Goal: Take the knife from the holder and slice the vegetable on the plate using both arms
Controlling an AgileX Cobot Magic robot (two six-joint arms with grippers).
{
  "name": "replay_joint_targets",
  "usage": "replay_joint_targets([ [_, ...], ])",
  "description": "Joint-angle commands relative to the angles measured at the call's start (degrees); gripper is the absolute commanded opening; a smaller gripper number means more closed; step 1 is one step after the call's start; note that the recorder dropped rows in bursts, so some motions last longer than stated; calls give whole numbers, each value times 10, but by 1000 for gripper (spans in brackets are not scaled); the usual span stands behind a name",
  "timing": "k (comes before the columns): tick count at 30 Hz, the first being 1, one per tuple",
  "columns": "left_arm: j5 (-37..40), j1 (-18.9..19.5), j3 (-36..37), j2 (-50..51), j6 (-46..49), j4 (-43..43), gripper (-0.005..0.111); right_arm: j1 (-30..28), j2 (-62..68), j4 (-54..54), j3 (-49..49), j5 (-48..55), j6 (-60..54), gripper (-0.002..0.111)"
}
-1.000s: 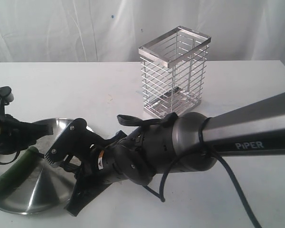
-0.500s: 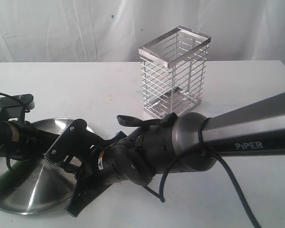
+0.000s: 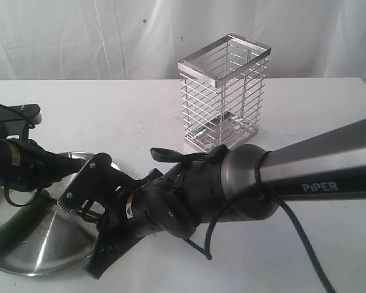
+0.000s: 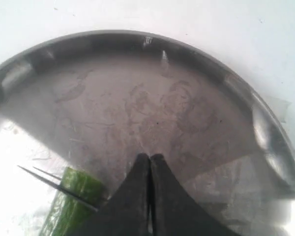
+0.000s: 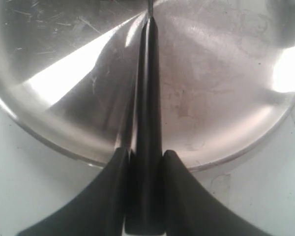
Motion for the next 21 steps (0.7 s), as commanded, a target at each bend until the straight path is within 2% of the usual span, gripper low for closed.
replay_joint_targets([
  [1,67,-4,-2,-26,16,7,0,-3,-2,0,-2,0,-4,0],
  [4,70,-4,4,-24,16,7,0,-3,-2,0,-2,-1,-4,0],
  [9,11,-4,28,5,8,5,0,-3,-2,0,-2,-1,-4,0],
  [12,8,-4,38,31,0,5,0,-3,-2,0,-2,-1,-4,0],
  [16,-1,-4,16,2,5,13,0,-3,-2,0,-2,-2,-4,0],
  [21,89,-4,-17,-62,19,29,0,-3,-2,0,-2,-1,-4,0],
])
